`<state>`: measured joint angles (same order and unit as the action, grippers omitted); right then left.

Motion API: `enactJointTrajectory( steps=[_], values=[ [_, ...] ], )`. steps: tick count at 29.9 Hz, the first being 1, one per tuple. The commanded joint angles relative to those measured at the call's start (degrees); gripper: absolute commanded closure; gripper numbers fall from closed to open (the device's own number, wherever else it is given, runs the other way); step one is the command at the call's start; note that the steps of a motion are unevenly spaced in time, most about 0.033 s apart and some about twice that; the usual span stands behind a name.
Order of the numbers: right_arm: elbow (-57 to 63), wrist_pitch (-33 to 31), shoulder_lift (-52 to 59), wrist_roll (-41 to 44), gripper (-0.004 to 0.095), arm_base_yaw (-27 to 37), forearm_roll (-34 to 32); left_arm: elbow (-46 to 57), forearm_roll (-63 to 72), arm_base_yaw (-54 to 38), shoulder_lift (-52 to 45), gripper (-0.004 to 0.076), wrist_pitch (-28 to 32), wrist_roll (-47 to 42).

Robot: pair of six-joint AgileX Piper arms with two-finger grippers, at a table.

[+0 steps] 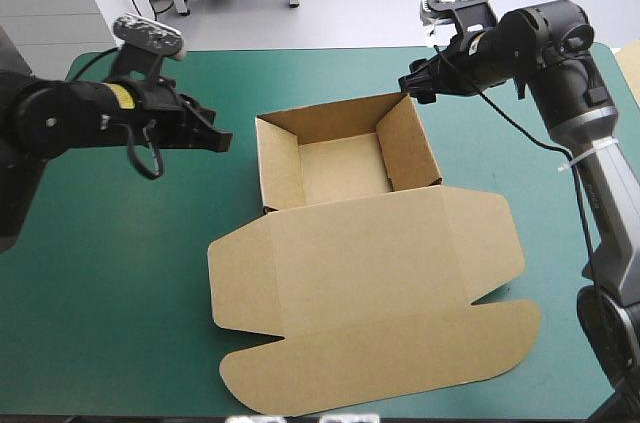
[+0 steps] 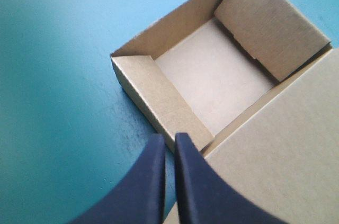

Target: Fold the box

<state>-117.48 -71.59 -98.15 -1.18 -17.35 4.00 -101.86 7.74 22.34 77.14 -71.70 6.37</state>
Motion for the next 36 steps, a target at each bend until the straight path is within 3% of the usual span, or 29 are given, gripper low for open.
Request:
enactJointTrajectory(
  steps=[1, 10, 20, 34, 36],
  values=[
    [-1.6, 0.2, 2.9, -0.7, 0.0195, 0.2, -0.2, -1.4, 0.3, 0.0, -6.3, 0.0731, -2.3, 1.0],
    [-1.6, 0.2, 0.8, -1.7, 0.0195, 0.2, 0.9, 5.9, -1.0, 0.0, -19.8, 0.0731, -2.3, 1.2],
    [-1.6, 0.2, -8.2, -2.7, 0.0195, 0.2, 1.2, 32.3, -9.7, 0.0, -35.3, 0.0731, -2.2, 1.2],
    [-1.6, 1.4, -21.1, -3.5, 0.0198, 0.2, -0.5, 54.6, -12.7, 0.0, -41.6, 0.0731, -1.0, 0.5],
    [-1.6, 1.6, -22.0, -3.5, 0.0248, 0.2, -0.6, 55.9, -12.7, 0.0, -41.6, 0.0731, -0.2, 0.5]
  ],
)
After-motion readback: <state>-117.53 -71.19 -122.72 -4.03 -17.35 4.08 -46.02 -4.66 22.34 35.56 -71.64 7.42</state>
